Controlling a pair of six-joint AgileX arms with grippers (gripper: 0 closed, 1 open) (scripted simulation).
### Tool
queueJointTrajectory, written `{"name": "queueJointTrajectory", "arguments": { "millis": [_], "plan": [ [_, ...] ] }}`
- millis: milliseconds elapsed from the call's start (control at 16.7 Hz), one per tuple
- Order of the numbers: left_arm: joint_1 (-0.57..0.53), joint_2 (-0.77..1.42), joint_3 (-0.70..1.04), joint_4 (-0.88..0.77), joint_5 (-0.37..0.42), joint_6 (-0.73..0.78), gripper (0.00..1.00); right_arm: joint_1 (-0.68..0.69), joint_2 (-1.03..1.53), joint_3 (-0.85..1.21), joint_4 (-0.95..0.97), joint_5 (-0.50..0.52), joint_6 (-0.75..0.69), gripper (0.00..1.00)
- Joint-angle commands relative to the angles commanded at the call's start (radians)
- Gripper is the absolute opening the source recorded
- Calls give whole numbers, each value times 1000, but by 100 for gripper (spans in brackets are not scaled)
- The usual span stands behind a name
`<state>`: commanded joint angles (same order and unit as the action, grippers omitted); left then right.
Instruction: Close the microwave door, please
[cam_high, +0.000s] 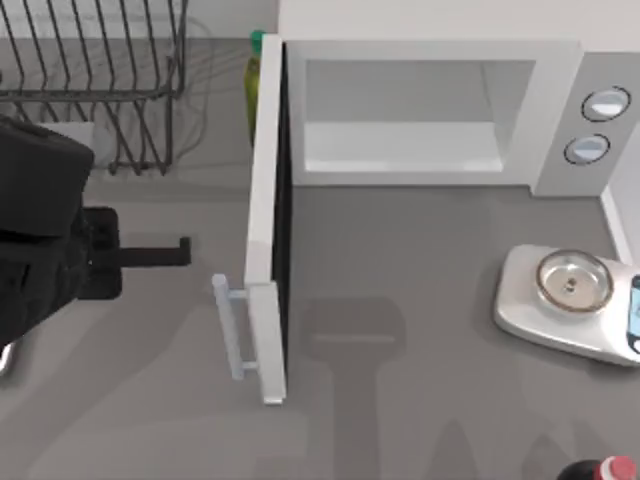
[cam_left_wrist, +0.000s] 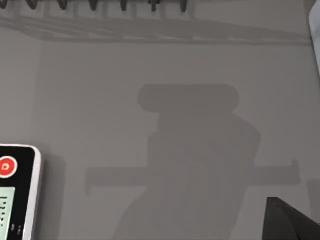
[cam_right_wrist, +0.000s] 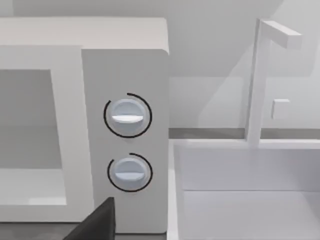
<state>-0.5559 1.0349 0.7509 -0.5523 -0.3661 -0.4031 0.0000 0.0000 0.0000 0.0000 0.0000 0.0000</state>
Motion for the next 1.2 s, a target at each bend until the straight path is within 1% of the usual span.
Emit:
{"name": "queueJointTrajectory", "arguments": {
  "millis": [180, 480, 600, 720, 1020, 1200],
  "plan": [
    [-32, 50, 32, -15, -24, -17, 0, 0, 0, 0, 0, 0, 0, 100],
    [-29, 47, 27, -10, -21, -17, 0, 0, 0, 0, 0, 0, 0, 100],
    [-29, 63, -1, 25, -22, -17, 0, 0, 0, 0, 0, 0, 0, 100],
    [-30, 90, -54, 101, -22, -17, 0, 0, 0, 0, 0, 0, 0, 100],
    [-29, 170, -228, 385, -21, -13, 0, 0, 0, 0, 0, 0, 0, 100],
    [-28, 198, -297, 466, -20, -11, 0, 0, 0, 0, 0, 0, 0, 100]
  ]
}}
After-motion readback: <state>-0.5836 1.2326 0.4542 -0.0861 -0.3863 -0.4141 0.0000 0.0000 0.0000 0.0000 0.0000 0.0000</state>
